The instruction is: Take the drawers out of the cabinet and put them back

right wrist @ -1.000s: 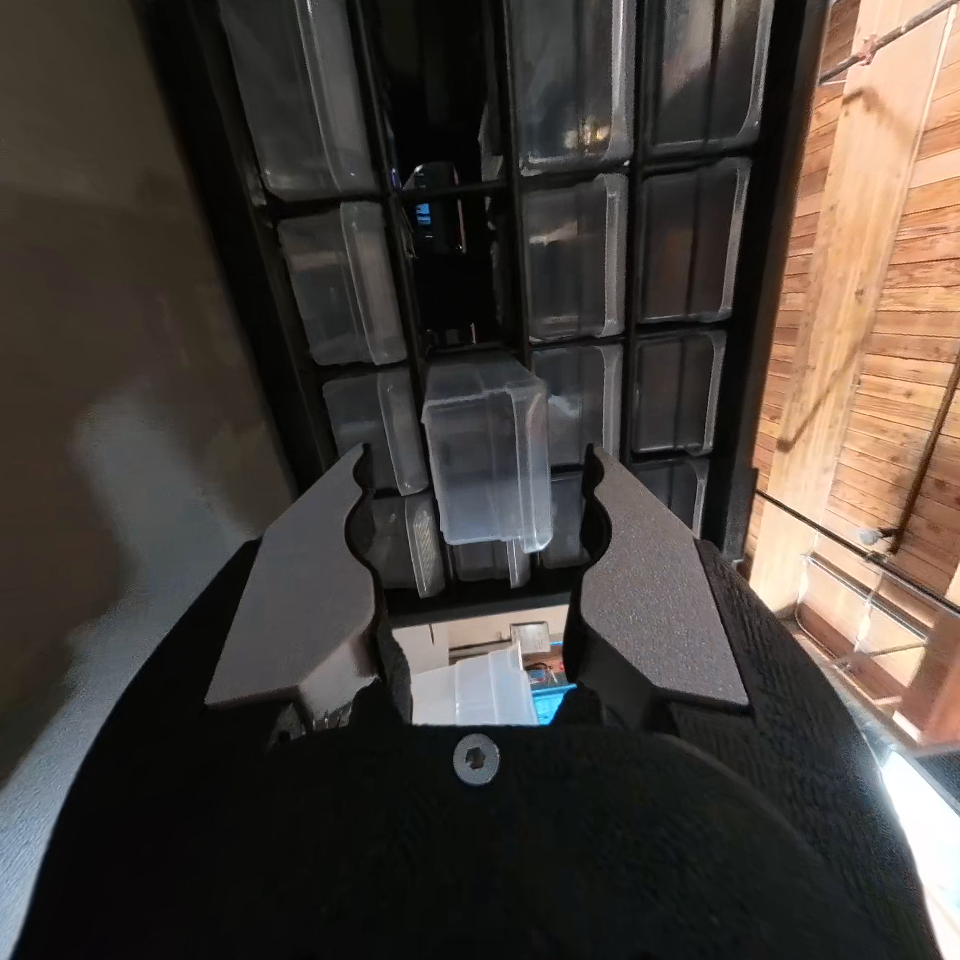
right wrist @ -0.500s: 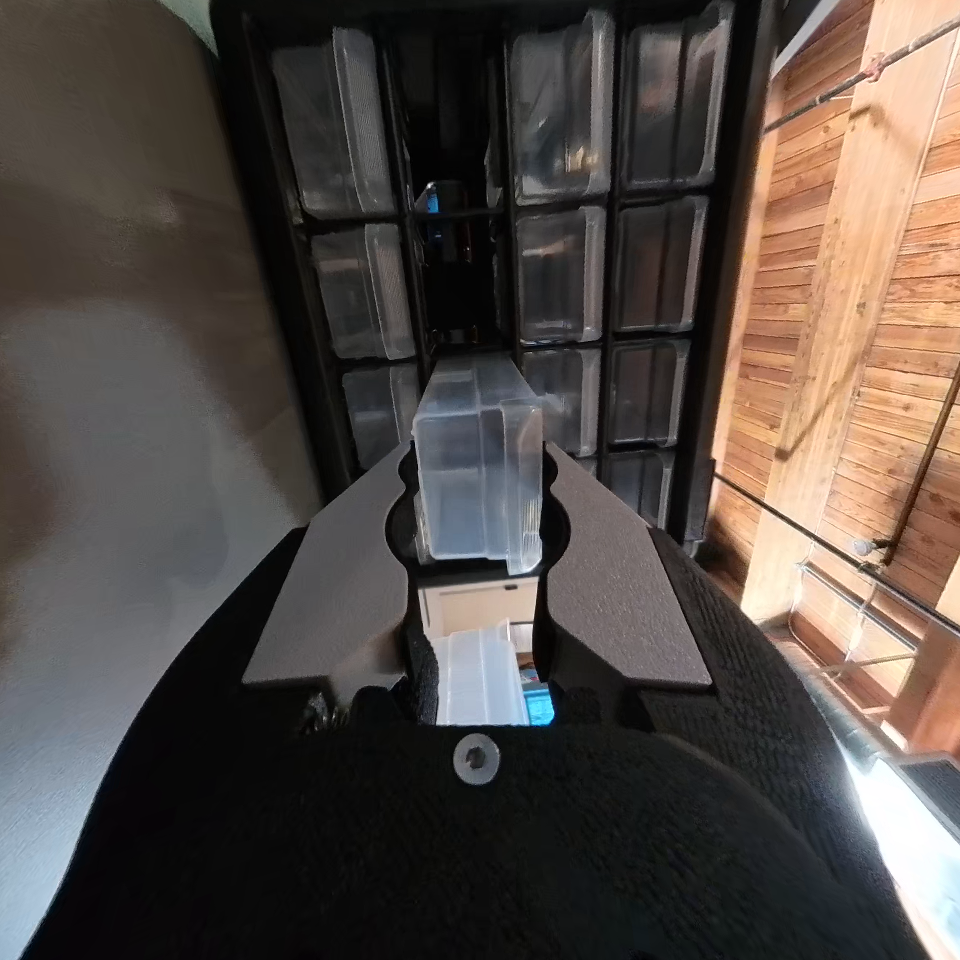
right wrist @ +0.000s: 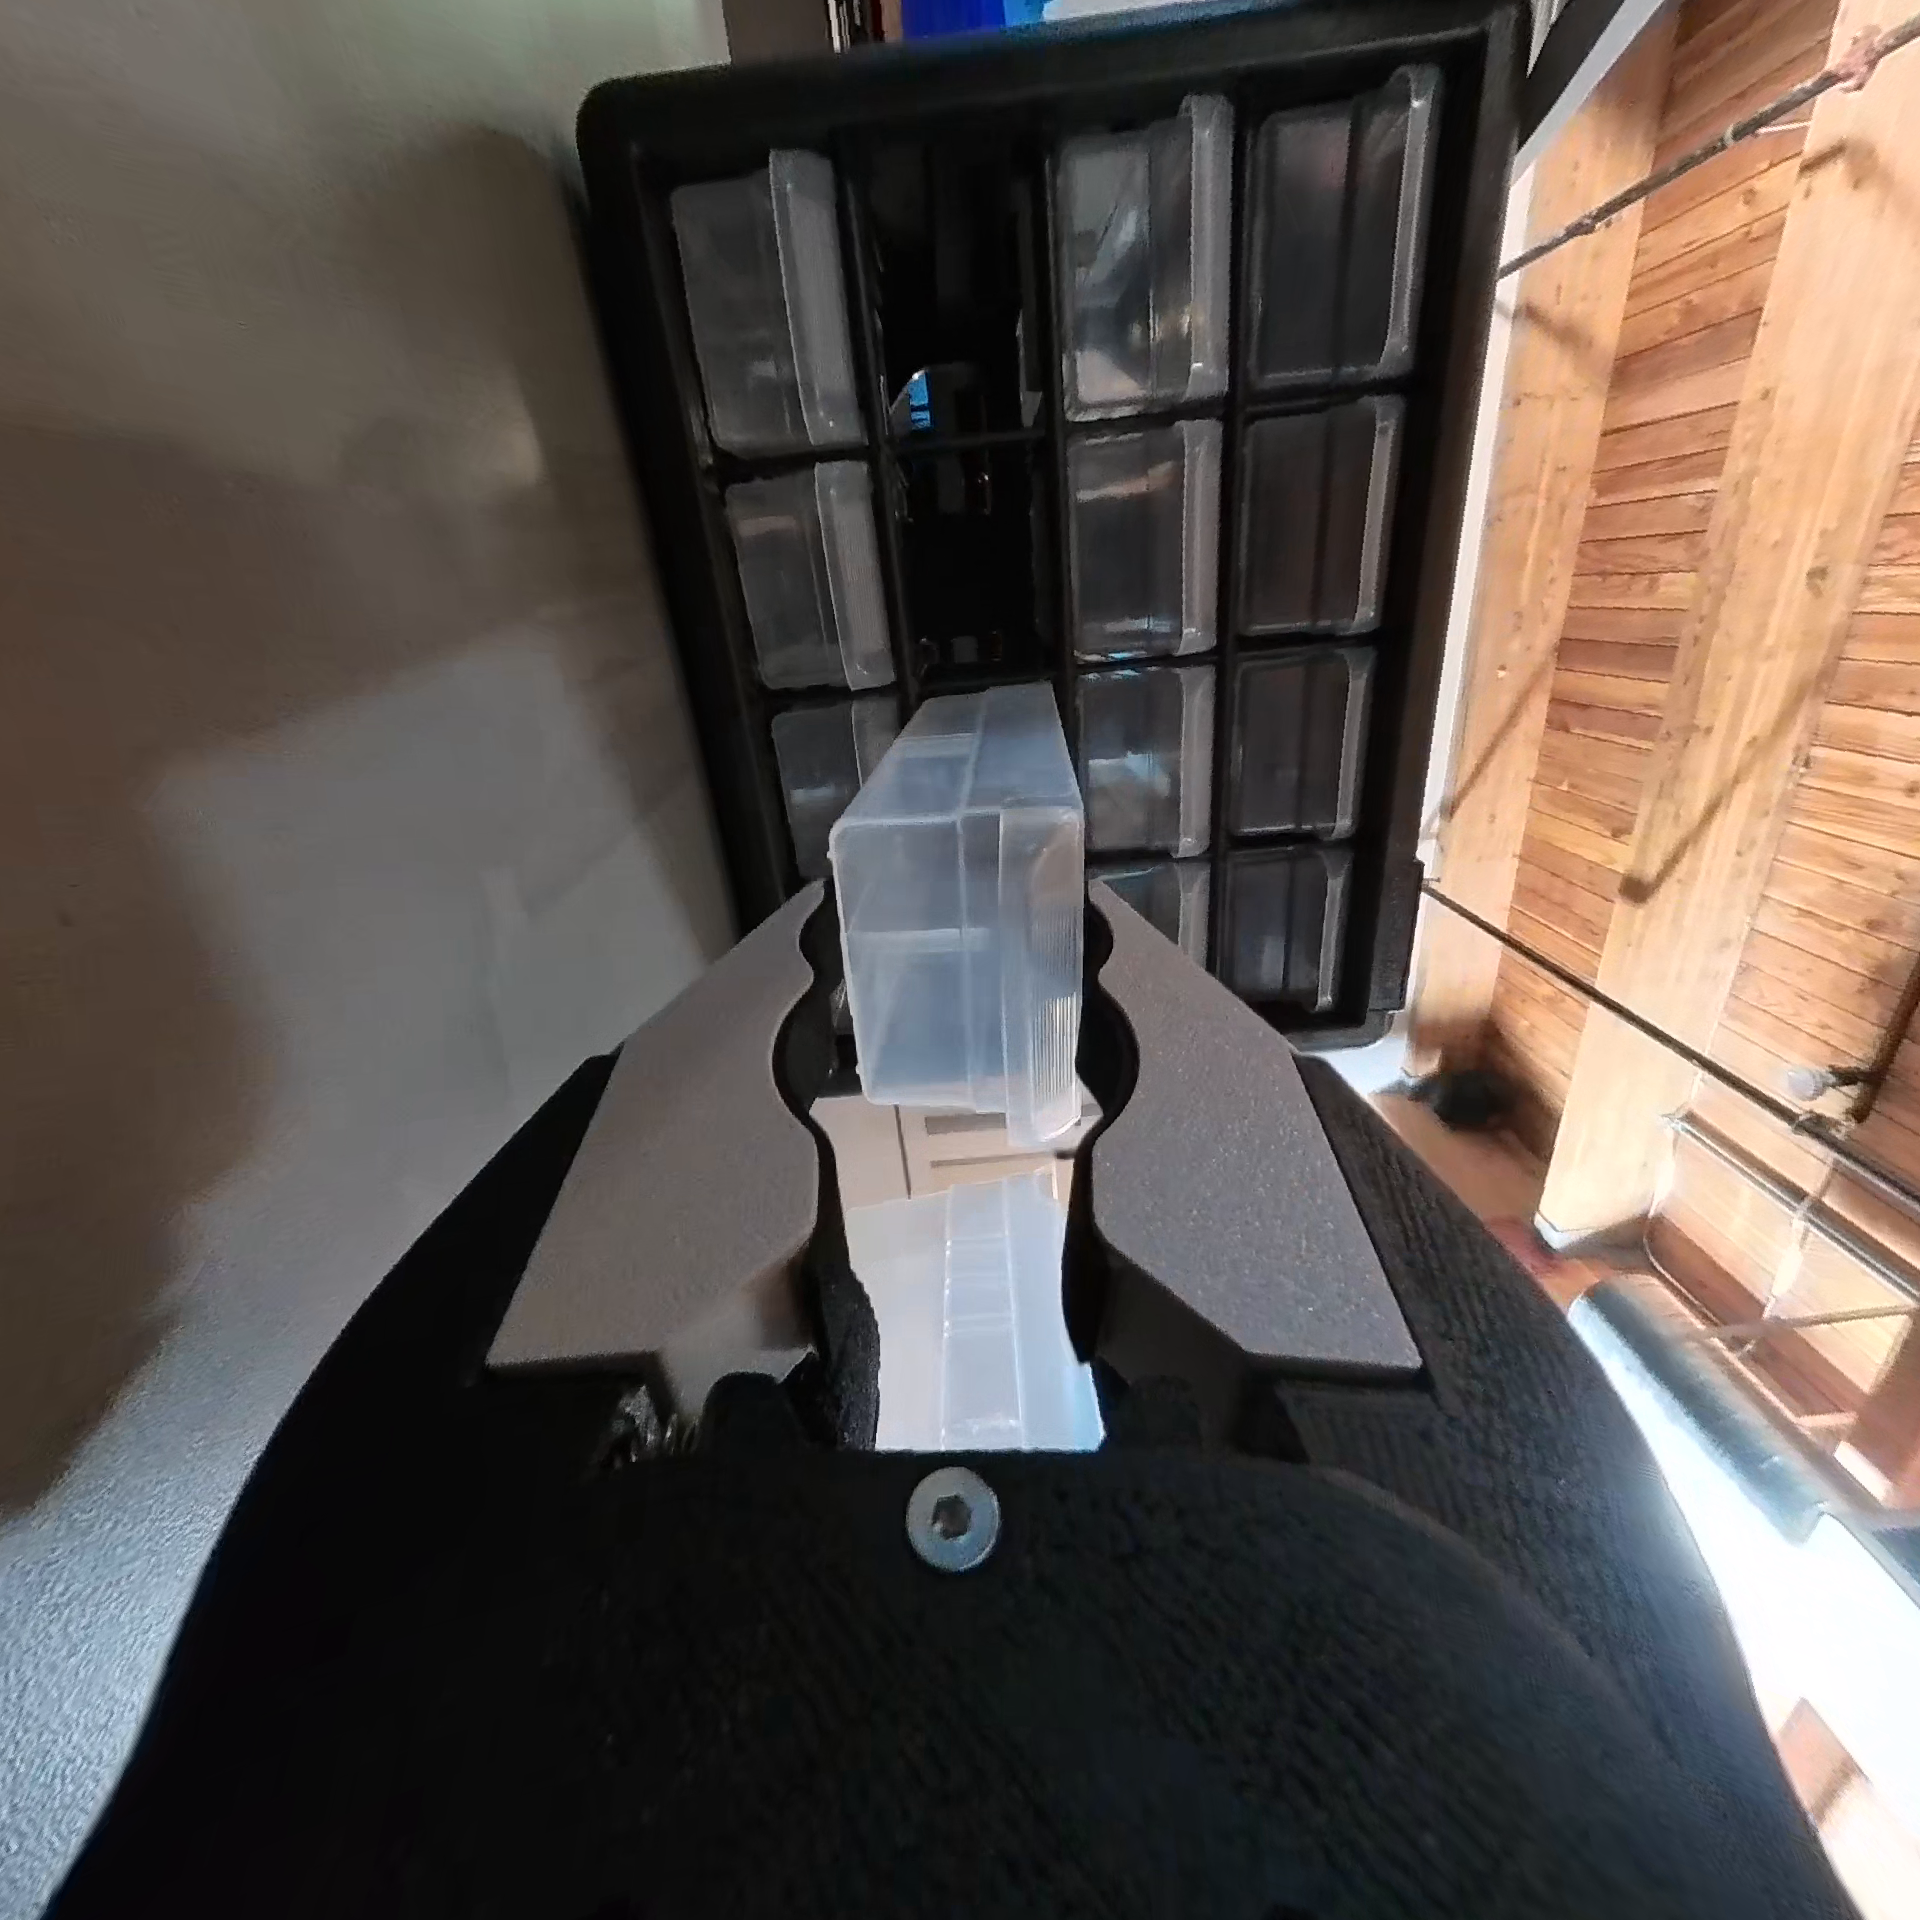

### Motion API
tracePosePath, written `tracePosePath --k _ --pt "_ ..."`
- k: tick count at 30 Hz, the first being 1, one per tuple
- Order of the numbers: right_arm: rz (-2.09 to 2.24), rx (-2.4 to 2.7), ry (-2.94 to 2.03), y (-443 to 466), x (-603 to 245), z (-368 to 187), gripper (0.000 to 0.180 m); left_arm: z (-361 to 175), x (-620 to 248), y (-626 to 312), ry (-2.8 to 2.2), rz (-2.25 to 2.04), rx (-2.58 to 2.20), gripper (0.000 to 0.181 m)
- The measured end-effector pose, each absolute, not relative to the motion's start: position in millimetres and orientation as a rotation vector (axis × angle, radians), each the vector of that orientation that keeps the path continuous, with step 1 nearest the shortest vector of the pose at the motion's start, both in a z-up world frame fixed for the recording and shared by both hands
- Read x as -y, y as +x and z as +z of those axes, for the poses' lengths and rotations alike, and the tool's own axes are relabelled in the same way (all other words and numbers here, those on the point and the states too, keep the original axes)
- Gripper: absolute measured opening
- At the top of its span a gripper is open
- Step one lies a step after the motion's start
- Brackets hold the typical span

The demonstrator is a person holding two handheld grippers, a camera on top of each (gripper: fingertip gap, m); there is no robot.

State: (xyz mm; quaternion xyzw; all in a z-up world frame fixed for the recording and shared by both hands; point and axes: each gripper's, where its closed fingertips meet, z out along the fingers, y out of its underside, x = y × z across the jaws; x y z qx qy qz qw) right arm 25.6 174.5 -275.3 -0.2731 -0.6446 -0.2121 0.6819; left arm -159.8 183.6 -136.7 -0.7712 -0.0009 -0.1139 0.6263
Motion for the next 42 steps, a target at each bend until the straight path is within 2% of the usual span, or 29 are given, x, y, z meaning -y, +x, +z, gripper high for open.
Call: tracePosePath --k 11,15,25,31,35,39,42 --pt "-0.221 1.566 -0.708 10 -156 -254 0.043 -137 -184 -161 -1.771 -0.253 0.008 0.046" --pt "-0.258 1.657 -0.625 15 -148 -254 0.043 -137 -184 -161 -1.769 -0.257 0.007 0.046" --pt "-0.496 1.835 -0.768 69 -153 -294 0.043 -137 -184 -160 -1.766 -0.271 0.003 0.047" --pt "-0.296 1.816 -0.883 71 -134 -307 0.043 -137 -182 -159 -1.767 -0.277 -0.007 0.049" --pt "0.115 1.8 -1.136 60 -114 -310 0.076 -137 -182 -159 -1.766 -0.287 -0.009 0.049" --pt "0.322 1.837 -1.116 60 -113 -289 0.104 -137 -181 -159 -1.765 -0.292 -0.011 0.05" --pt "0.118 2.052 -0.942 72 -133 -283 0.106 -137 -181 -158 -1.764 -0.3 -0.011 0.05"
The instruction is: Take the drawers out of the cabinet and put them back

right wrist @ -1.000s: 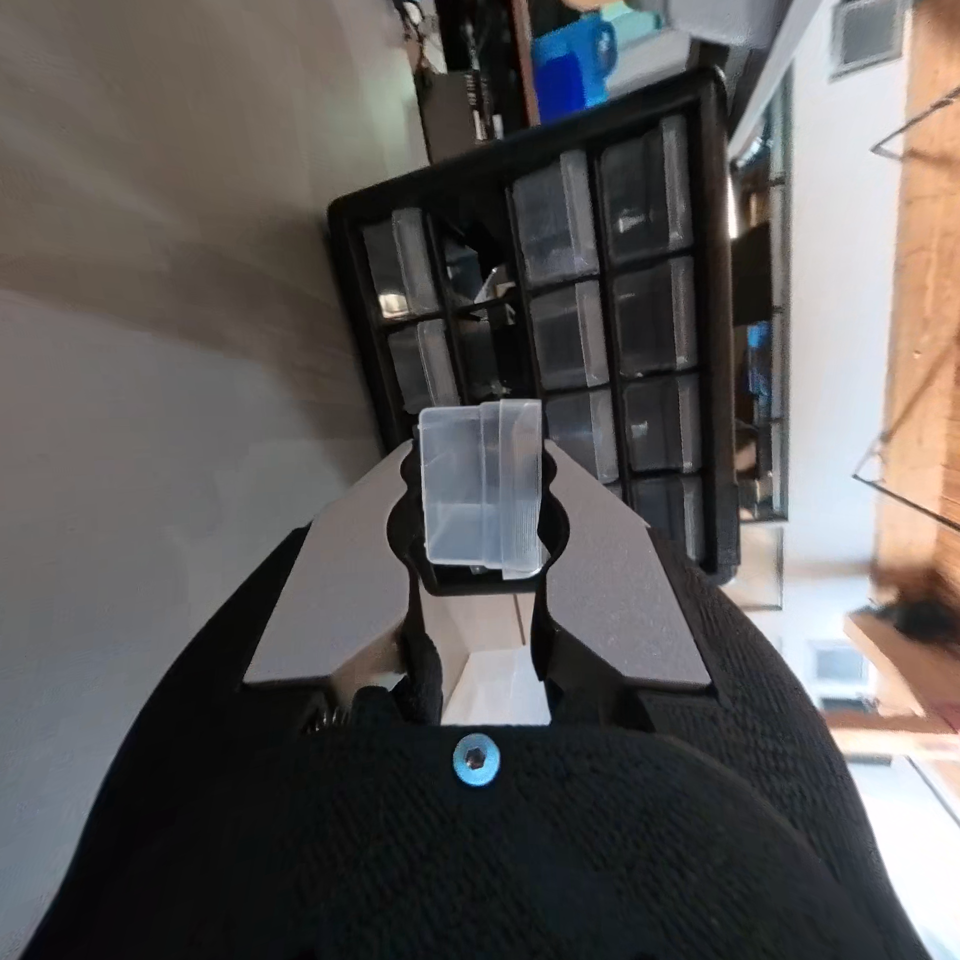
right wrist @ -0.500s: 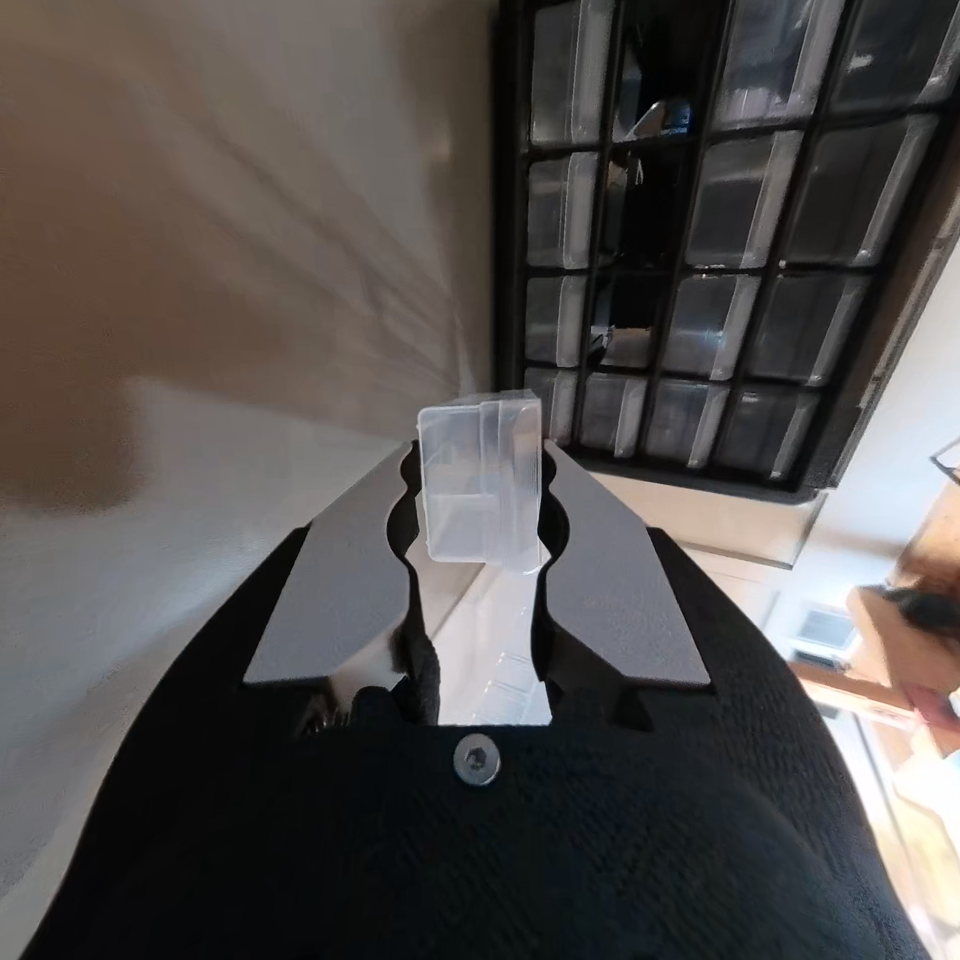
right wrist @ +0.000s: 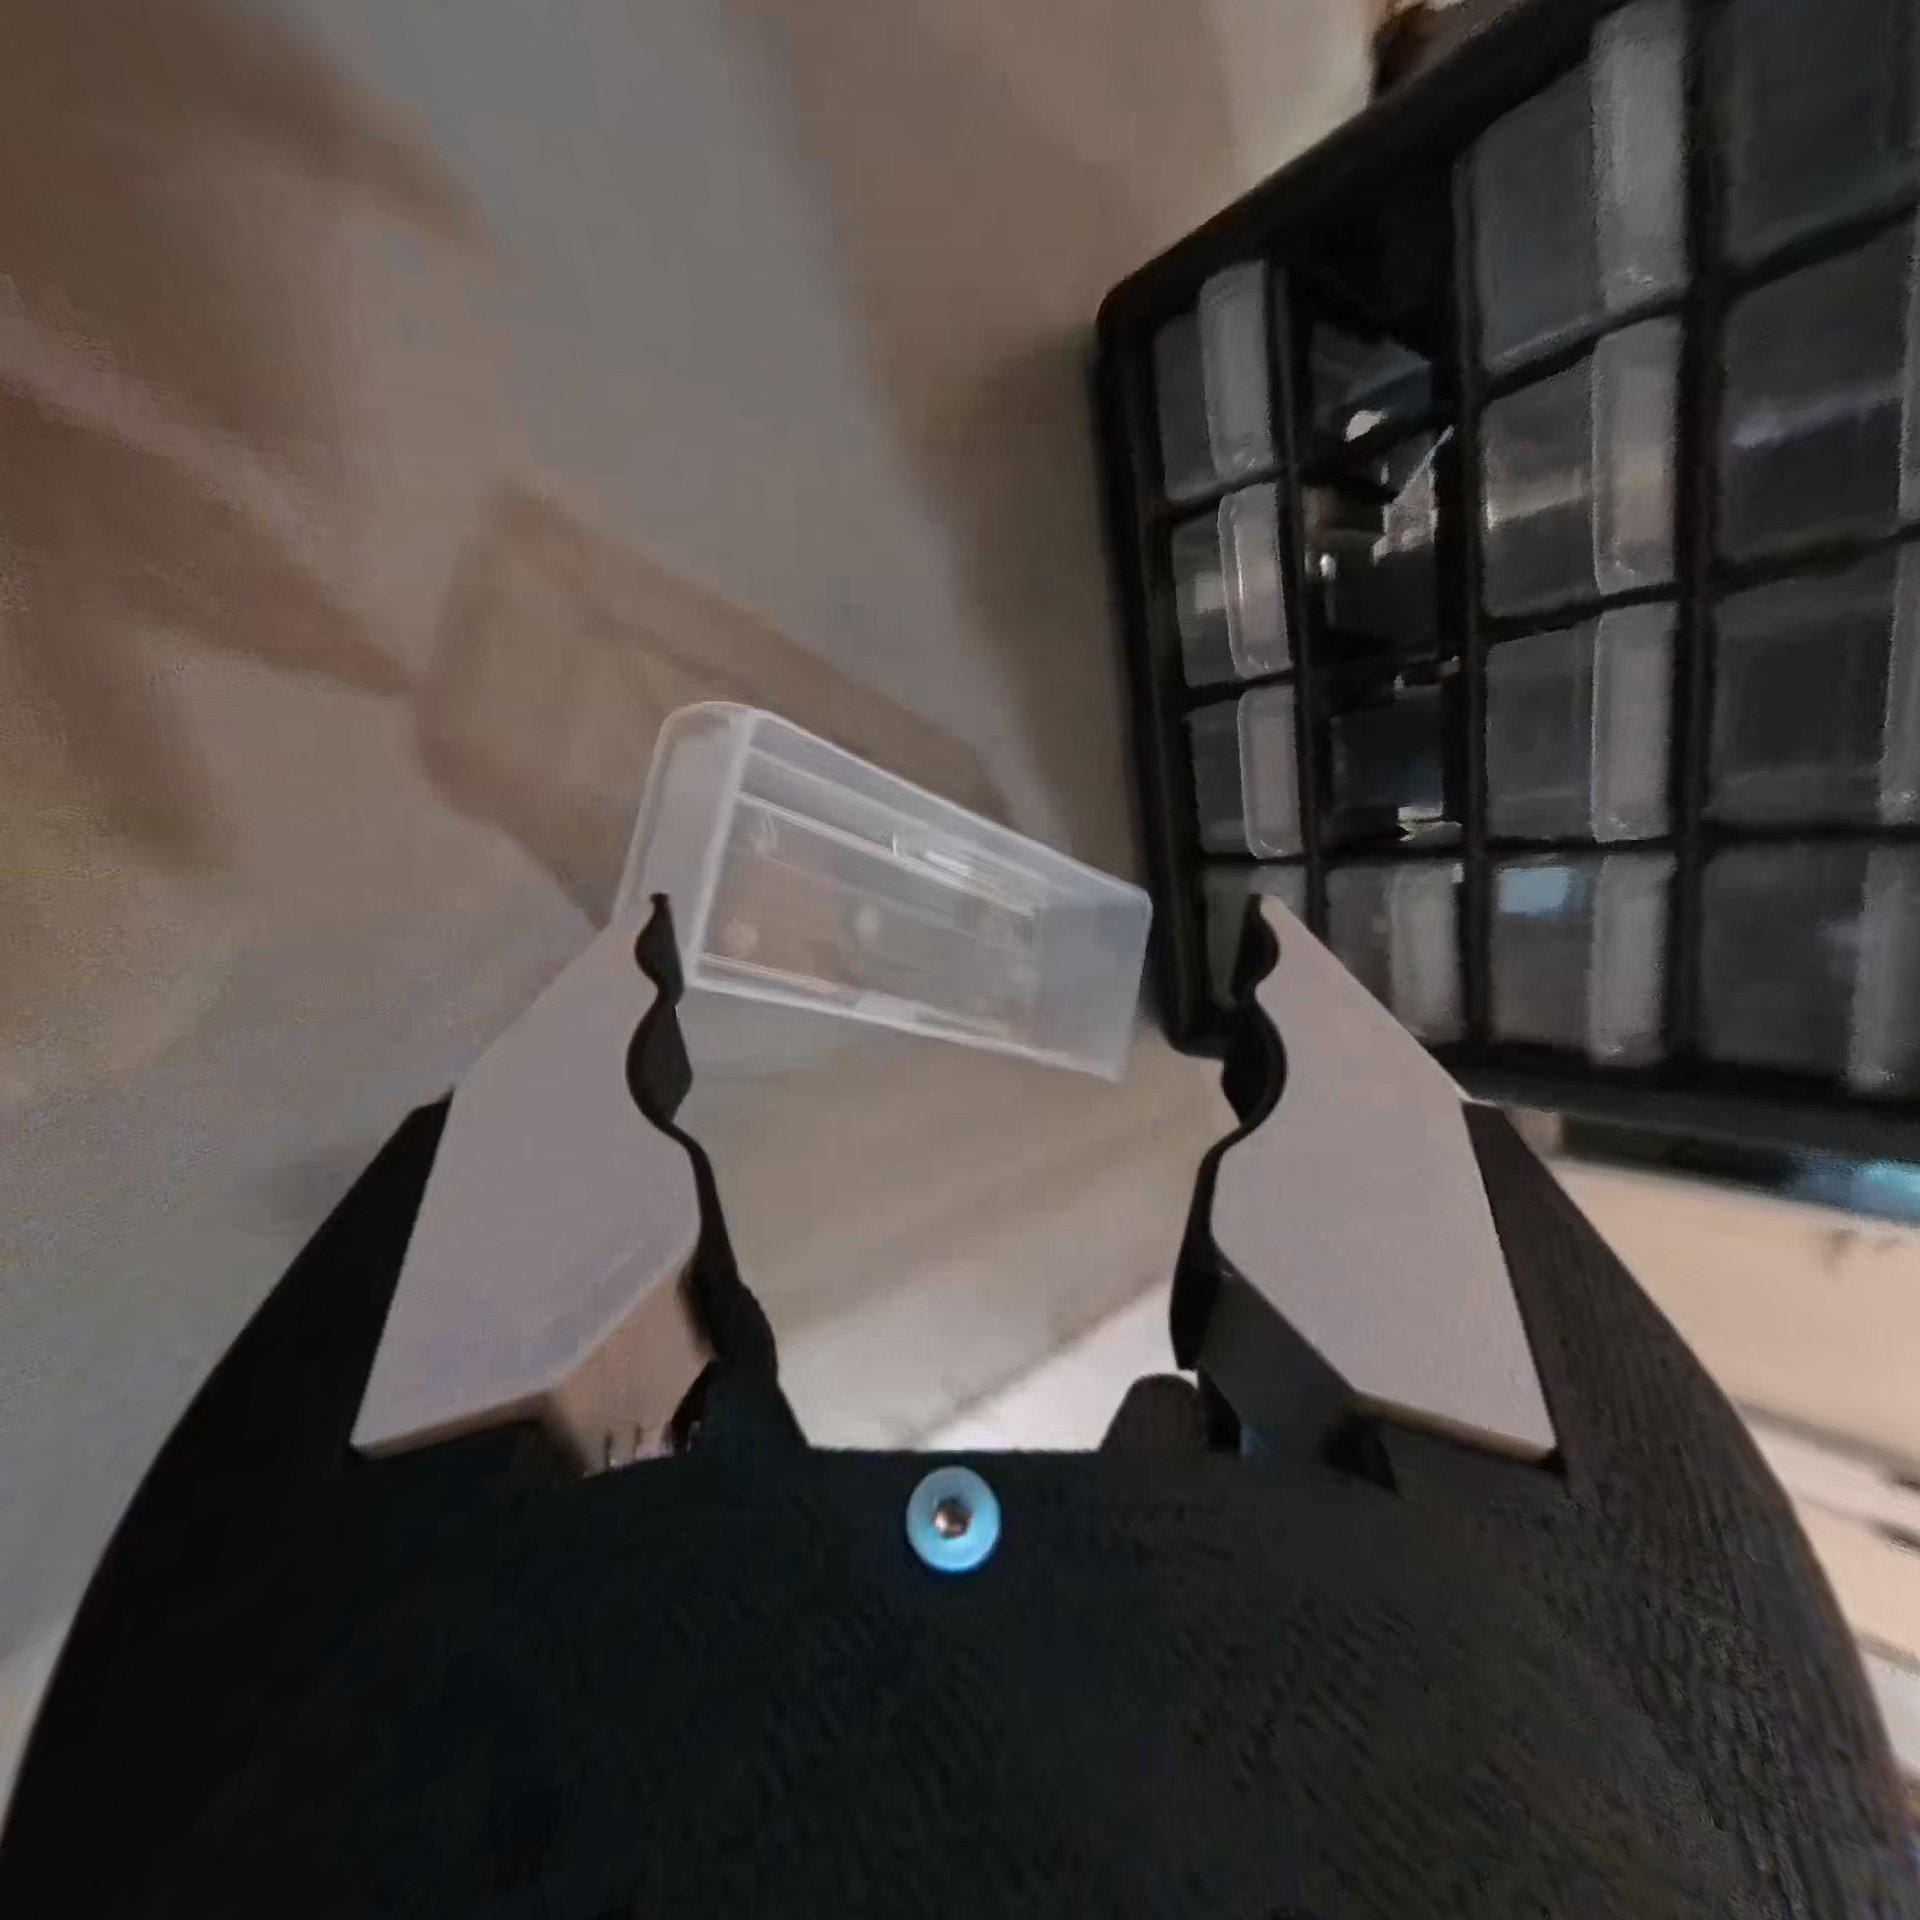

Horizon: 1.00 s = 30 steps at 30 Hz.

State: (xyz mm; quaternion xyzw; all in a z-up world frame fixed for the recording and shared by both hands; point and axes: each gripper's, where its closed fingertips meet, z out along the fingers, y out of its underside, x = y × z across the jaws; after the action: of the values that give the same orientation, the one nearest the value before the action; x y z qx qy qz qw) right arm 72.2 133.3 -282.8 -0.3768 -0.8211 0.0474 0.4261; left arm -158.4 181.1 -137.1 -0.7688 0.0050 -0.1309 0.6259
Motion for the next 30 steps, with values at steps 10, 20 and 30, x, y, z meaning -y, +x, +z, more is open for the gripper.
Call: tracePosePath --k 10,20,30 --pt "-0.48 2.677 -0.366 92 -200 -283 0.106 -137 -181 -158 -1.762 -0.312 -0.011 0.05" --pt "0.174 2.425 -1.78 64 -204 -308 0.095 -138 -181 -159 -1.758 -0.321 -0.012 0.049" --pt "0.169 2.227 -2.125 62 -200 -345 0.07 -137 -181 -159 -1.752 -0.333 -0.01 0.048"
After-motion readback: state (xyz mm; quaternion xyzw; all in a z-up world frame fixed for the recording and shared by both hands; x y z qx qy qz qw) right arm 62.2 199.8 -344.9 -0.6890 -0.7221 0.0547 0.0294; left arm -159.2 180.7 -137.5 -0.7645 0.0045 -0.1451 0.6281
